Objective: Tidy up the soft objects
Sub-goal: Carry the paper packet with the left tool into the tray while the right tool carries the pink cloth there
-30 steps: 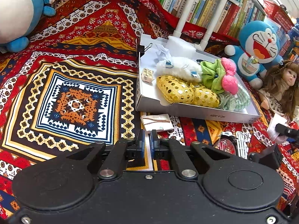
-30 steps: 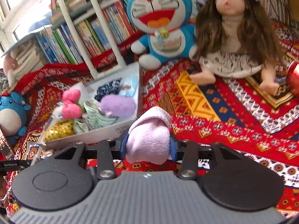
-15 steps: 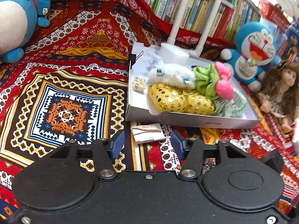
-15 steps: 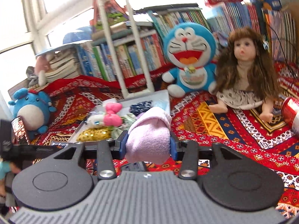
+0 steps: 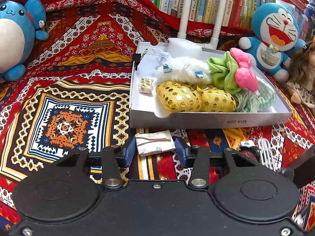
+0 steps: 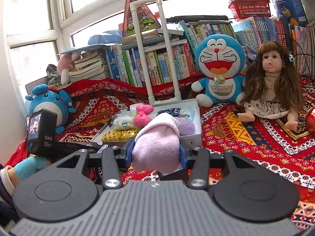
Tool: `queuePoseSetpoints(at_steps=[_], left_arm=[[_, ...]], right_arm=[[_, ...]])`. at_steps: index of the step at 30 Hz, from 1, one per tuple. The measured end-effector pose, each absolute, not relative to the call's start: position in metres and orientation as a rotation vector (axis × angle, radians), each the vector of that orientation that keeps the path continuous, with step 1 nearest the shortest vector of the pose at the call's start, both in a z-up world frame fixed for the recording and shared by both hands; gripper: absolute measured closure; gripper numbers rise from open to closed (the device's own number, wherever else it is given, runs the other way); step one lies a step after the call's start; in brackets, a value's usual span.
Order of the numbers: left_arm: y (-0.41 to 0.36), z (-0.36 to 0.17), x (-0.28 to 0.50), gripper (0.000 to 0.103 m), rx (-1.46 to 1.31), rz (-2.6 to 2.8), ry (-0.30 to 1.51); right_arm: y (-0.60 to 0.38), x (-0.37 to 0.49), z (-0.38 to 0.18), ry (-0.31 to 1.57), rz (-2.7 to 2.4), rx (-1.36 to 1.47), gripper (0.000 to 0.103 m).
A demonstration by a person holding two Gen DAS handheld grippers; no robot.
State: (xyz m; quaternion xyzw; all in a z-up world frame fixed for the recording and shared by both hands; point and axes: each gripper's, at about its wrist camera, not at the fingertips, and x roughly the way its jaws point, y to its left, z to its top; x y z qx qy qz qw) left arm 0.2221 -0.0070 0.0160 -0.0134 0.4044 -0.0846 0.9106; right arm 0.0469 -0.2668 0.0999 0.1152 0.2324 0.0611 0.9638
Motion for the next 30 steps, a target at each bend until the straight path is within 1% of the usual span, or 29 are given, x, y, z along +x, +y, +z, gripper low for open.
queuePoseSetpoints(at_steps=[3,9,16,22,30], left_arm=[[-0.004,0.020,0.215,0.062,-0.014,-0.172,0.824],[0.006,0.038,0.187,0.062,0.023,-0.164,0.749],[0.018,0.064,0.144,0.062,0.023,-0.198,0.662],[0.020,0.076,0.104,0.061,0.042,-0.211,0.570],[0.022,0.079,0.078,0.061,0.031,-0.256,0.561]], right_arm=[[-0.262,0.042,0.098,0.461,0.131,0.220,0.050],[-0.255,0.038,0.099,0.450,0.143,0.195,0.048],[-0.249,0.035,0.099,0.444,0.148,0.180,0.048],[-0.245,0.035,0.099,0.449,0.147,0.170,0.048],[-0.240,0.037,0.098,0.455,0.150,0.159,0.048]])
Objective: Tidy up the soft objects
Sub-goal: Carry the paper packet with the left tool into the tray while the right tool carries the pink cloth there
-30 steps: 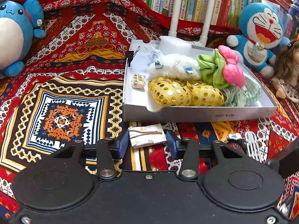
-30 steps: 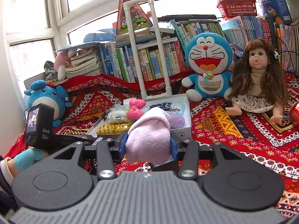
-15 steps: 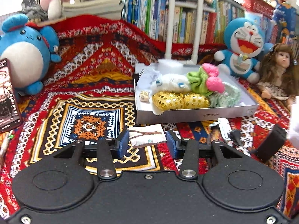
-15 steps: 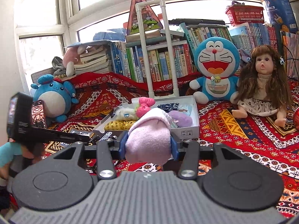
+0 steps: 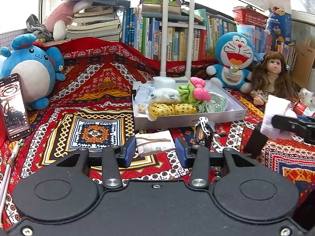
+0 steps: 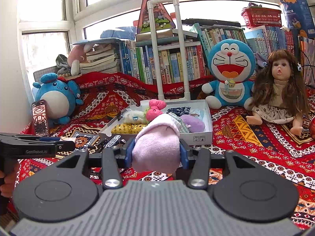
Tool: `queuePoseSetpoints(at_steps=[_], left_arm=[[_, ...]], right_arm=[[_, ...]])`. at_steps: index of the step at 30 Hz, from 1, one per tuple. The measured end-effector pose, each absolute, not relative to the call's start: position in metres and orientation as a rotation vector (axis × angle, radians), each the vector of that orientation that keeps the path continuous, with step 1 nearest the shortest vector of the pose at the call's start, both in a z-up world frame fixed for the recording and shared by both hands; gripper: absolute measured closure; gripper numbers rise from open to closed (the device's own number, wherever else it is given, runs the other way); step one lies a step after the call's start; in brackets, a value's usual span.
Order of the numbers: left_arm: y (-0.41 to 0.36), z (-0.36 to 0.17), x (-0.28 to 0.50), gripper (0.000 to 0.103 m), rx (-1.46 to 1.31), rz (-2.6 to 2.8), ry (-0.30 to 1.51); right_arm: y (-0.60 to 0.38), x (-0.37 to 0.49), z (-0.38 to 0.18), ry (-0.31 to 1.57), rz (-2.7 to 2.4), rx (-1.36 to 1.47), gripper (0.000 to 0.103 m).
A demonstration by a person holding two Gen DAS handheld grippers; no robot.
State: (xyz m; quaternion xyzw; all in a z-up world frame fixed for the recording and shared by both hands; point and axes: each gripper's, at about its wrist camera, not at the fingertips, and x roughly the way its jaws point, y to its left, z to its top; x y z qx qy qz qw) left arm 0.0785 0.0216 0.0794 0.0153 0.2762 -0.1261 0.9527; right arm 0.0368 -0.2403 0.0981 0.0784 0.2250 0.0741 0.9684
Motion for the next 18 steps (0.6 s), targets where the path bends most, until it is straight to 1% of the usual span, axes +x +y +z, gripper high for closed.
queuePoseSetpoints(at_steps=[18], left_arm=[[0.021,0.083,0.078,0.061,0.043,-0.291,0.541]], right_arm=[[-0.231,0.048,0.099,0.463,0.161,0.147,0.048]])
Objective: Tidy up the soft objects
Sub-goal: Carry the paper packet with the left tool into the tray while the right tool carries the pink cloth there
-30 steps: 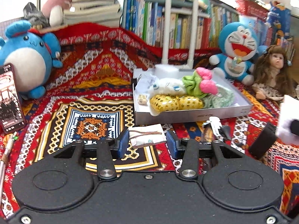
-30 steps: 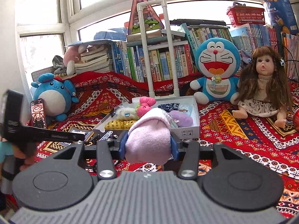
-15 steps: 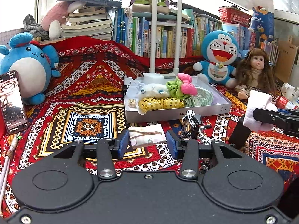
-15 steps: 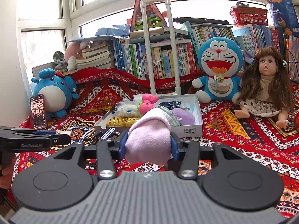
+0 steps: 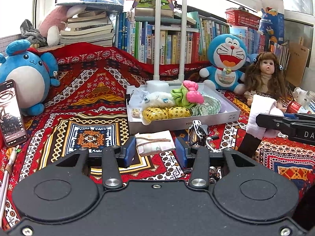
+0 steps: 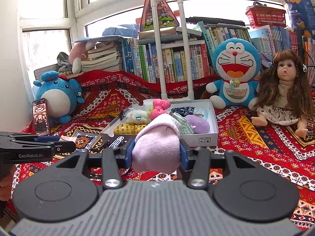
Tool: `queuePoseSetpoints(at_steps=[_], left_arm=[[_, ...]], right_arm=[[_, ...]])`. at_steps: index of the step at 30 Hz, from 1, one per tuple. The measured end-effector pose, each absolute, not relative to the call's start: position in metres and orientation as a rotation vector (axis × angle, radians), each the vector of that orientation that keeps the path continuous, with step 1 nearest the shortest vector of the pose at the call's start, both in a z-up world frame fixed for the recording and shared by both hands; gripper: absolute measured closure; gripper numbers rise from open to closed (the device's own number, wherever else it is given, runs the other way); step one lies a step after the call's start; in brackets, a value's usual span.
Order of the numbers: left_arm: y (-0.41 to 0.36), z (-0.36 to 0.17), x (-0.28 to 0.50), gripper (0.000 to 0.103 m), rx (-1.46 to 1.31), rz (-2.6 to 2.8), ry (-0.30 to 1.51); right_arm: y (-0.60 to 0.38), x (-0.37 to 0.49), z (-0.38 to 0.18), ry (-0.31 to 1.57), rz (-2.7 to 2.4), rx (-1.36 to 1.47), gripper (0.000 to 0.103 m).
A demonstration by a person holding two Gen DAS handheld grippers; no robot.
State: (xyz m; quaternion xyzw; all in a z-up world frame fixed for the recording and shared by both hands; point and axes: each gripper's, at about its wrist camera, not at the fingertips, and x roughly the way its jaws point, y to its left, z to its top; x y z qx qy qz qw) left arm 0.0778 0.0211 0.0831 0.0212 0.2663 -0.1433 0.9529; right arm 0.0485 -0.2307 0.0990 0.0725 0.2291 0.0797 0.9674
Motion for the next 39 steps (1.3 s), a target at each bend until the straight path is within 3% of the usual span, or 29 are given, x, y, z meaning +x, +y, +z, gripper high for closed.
queuePoseSetpoints(at_steps=[27,39], left_arm=[[0.026,0.096,0.119,0.061,-0.005,-0.309,0.558],[0.051,0.105,0.188,0.062,-0.216,-0.402,0.682]], right_arm=[[-0.220,0.089,0.112,0.495,0.203,0.151,0.048],[-0.240,0.144,0.136,0.572,0.190,0.214,0.048]])
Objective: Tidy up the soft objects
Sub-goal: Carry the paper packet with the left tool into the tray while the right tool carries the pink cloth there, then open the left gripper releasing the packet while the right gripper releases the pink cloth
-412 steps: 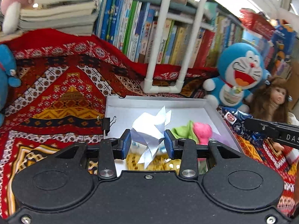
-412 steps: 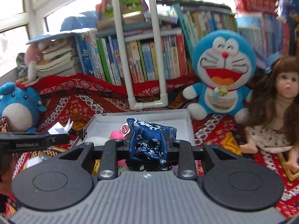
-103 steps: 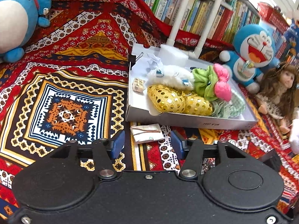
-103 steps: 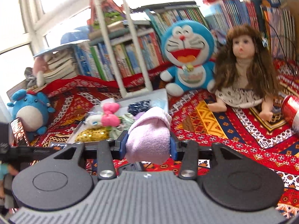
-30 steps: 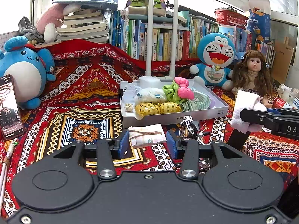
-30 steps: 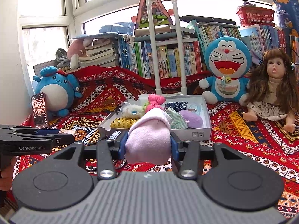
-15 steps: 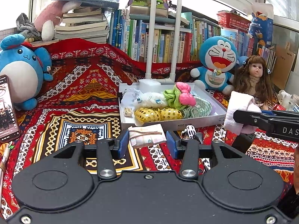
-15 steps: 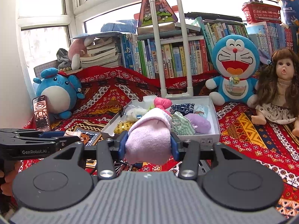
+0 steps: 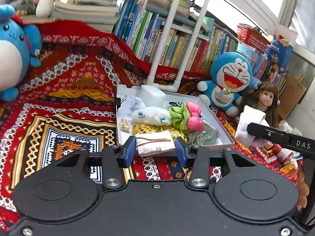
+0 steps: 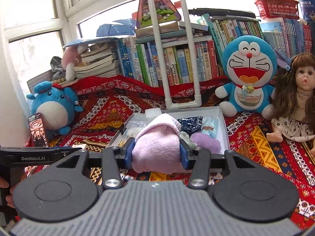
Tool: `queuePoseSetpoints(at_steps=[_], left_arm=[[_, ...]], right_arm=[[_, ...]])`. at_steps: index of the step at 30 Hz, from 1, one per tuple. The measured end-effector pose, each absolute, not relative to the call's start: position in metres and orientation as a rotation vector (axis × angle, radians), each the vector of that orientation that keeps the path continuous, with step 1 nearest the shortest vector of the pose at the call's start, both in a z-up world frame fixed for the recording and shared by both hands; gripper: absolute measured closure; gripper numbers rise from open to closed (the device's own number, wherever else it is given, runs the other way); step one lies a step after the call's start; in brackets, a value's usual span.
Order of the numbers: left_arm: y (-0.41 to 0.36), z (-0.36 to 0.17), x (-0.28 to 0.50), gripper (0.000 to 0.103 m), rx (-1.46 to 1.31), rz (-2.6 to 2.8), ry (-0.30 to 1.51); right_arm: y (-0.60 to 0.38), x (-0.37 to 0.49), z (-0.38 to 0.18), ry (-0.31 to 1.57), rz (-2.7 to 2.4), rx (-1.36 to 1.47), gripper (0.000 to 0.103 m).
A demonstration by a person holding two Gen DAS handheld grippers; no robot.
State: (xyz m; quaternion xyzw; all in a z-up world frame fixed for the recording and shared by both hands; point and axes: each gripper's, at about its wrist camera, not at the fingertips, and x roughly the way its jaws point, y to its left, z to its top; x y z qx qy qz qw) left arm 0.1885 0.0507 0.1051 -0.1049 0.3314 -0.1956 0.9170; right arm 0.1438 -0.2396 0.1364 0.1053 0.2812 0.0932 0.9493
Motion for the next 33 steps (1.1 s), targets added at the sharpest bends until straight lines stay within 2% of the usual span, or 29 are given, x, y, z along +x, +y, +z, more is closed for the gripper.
queuePoseSetpoints(at_steps=[13,33], left_arm=[[0.038,0.094,0.252,0.062,-0.274,-0.425,0.793],[-0.002,0.047,0.296,0.061,-0.150,-0.330,0.861]], right_arm=[[-0.261,0.198,0.120,0.716,0.104,0.243,0.048],[-0.266,0.256,0.073,0.888,0.075,0.281,0.051]])
